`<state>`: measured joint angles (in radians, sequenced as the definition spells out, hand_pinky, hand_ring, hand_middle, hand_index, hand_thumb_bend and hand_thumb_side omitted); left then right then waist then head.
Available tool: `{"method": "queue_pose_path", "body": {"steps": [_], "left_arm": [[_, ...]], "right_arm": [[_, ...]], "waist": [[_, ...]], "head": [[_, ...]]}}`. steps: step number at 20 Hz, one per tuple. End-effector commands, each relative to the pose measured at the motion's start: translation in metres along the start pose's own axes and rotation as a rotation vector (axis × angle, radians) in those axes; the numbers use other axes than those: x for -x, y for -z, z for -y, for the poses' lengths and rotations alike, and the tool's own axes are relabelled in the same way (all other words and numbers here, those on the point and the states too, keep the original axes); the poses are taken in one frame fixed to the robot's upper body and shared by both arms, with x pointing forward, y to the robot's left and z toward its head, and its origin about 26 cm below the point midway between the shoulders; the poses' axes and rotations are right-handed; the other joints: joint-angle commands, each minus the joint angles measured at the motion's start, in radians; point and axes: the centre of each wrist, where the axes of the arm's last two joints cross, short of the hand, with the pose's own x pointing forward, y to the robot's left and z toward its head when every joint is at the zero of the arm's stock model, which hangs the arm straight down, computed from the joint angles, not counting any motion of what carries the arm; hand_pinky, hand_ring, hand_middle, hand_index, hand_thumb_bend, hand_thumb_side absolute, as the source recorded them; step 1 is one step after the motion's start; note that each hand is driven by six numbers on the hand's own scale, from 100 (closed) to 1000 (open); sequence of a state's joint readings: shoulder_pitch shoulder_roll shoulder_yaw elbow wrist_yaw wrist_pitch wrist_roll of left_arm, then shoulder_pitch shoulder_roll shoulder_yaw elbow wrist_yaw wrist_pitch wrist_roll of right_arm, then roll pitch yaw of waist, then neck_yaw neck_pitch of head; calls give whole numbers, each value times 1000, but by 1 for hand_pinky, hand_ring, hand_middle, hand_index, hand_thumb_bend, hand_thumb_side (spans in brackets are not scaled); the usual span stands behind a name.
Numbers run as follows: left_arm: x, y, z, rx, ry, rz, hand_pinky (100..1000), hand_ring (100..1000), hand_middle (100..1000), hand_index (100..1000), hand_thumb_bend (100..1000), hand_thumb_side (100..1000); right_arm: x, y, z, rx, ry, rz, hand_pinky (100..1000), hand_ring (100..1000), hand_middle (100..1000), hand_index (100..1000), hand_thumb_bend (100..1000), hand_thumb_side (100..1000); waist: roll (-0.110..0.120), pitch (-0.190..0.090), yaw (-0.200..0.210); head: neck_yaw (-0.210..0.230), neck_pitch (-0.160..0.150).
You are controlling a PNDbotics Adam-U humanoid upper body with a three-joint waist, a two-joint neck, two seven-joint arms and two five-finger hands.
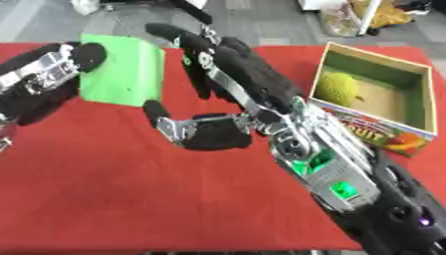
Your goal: Pick up the objects with one hand, pass them to the other hand, and then place them into the box on the other side of the table.
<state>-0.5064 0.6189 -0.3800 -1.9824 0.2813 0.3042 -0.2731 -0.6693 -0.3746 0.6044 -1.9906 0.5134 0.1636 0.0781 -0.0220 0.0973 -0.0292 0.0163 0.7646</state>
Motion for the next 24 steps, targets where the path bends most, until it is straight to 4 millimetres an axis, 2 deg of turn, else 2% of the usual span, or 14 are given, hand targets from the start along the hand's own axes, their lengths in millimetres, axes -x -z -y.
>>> {"method": "queue_pose_path", "body": {"steps": [1, 6, 11, 12, 18, 19, 20, 24], "left_arm": [[-8, 3, 4, 34, 13, 20, 793, 546, 520, 678, 175, 806], [-9, 5, 4, 41, 14, 24, 794, 546, 520, 677, 173, 803], [-12, 6, 3, 43, 16, 39, 801, 550, 523, 680, 151, 826], [-12, 7, 3, 43, 16, 43, 801, 550, 523, 680, 149, 804], [-14, 8, 1, 30, 17, 53, 802, 550, 524, 680, 141, 799], [-14, 8, 0, 26, 17, 54, 803, 551, 524, 680, 128, 826], [-14, 8, 0, 22, 17, 55, 803, 550, 523, 679, 139, 796], [-14, 9, -3, 4, 19, 58, 802, 549, 522, 677, 140, 789]], "right_arm": [[-5, 6, 7, 43, -16, 19, 219, 351, 198, 950, 208, 452], [-7, 6, 4, 23, -10, 32, 221, 354, 201, 955, 187, 436], [-8, 6, 3, -5, -4, 43, 221, 356, 202, 963, 218, 462], [-8, 6, 3, -8, -4, 44, 223, 358, 204, 966, 225, 468], [-6, 4, 3, -44, -9, 55, 231, 365, 213, 972, 241, 483], [-6, 4, 3, -48, -11, 57, 231, 365, 213, 972, 241, 484], [-6, 4, 3, -50, -12, 58, 231, 365, 214, 972, 240, 481], [-5, 3, 4, -61, -14, 64, 235, 369, 218, 973, 218, 474]], "waist": [[-6, -8, -2], [-7, -8, -3], [-7, -8, -3], [-7, -8, -3], [-9, -9, -5], [-9, -9, -5], [-9, -9, -5], [-10, -9, -6]], "head": [[-2, 5], [-3, 5], [-2, 5], [-2, 5], [0, 5], [0, 5], [0, 5], [1, 5]]}}
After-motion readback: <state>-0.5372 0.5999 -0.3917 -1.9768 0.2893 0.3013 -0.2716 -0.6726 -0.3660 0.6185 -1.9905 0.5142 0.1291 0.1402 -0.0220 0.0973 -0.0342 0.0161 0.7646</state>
